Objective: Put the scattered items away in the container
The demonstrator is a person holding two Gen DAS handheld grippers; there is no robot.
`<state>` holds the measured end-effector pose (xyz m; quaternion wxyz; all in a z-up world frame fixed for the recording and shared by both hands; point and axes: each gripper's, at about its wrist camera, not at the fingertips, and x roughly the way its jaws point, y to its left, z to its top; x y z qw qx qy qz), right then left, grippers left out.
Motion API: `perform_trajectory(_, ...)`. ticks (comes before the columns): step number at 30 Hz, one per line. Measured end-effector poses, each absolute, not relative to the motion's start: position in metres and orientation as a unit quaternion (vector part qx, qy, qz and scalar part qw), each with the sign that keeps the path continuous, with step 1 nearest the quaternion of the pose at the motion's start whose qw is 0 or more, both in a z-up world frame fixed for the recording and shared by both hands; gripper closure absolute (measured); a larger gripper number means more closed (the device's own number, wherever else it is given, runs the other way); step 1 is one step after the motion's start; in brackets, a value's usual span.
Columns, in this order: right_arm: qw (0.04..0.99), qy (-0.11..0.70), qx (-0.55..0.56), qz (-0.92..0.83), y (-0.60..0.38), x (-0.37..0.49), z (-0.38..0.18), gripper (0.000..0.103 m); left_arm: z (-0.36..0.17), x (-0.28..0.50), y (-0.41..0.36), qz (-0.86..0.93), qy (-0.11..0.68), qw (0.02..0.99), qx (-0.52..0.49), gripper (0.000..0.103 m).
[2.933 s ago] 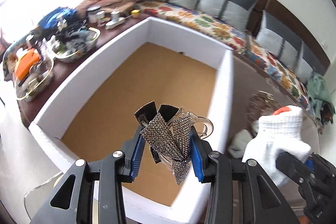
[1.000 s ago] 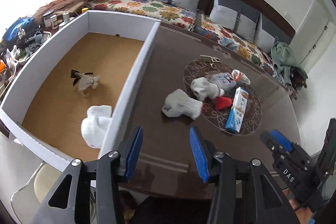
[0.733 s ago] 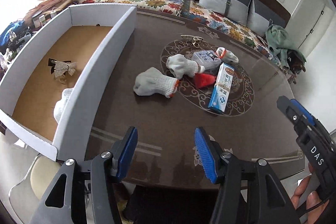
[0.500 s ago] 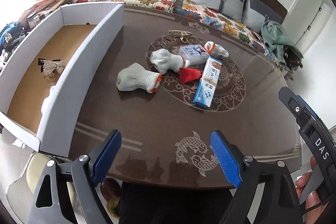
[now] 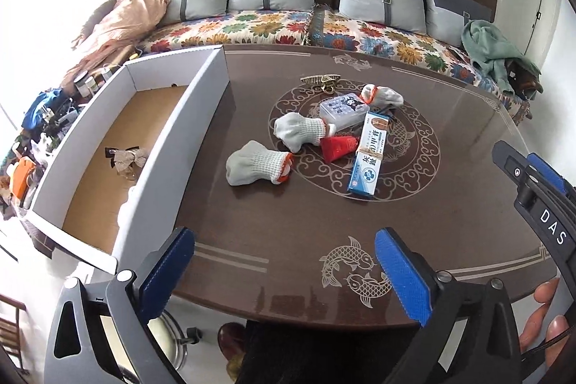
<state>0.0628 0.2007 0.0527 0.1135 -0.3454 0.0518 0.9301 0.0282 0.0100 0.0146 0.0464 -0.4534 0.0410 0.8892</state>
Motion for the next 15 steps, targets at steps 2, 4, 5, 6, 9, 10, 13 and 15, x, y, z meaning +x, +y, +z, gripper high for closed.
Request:
perform_trajectory(2, 0.112, 0.049, -0.348, 0.929, 0.199, 0.063, 0.052, 0.044, 0.016, 0.029, 0.011, 0.892, 0.049, 0.038, -0.448, 0.001)
perform_trajectory(4, 0.111, 0.046, -0.352, 0.928, 0.198, 0.062, 0.051, 0.044, 0.017, 0.031, 0.011, 0.894, 0.054, 0.034, -0.444, 0.001)
perform_trajectory(5, 0.112, 0.044, -0.352, 0.928, 0.196, 0.062, 0.050, 0.044, 0.017, 0.031, 0.011, 0.894, 0.055, 0.032, -0.443, 0.001)
perform_trajectory(6, 0.112, 0.042, -0.353, 0.928, 0.195, 0.062, 0.049, 0.044, 0.018, 0.031, 0.011, 0.895, 0.057, 0.030, -0.441, 0.001)
perform_trajectory(9, 0.111, 0.038, -0.355, 0.927, 0.193, 0.062, 0.048, 0.044, 0.018, 0.032, 0.013, 0.897, 0.064, 0.026, -0.436, 0.001)
perform_trajectory(10, 0.112, 0.037, -0.355, 0.927, 0.192, 0.062, 0.048, 0.044, 0.018, 0.032, 0.013, 0.897, 0.066, 0.026, -0.435, 0.001)
perform_trajectory(13, 0.111, 0.033, -0.356, 0.927, 0.190, 0.062, 0.047, 0.044, 0.015, 0.032, 0.016, 0.895, 0.072, 0.029, -0.440, 0.001)
perform_trajectory(15, 0.111, 0.033, -0.356, 0.927, 0.190, 0.062, 0.046, 0.044, 0.013, 0.033, 0.020, 0.895, 0.087, 0.024, -0.438, 0.001)
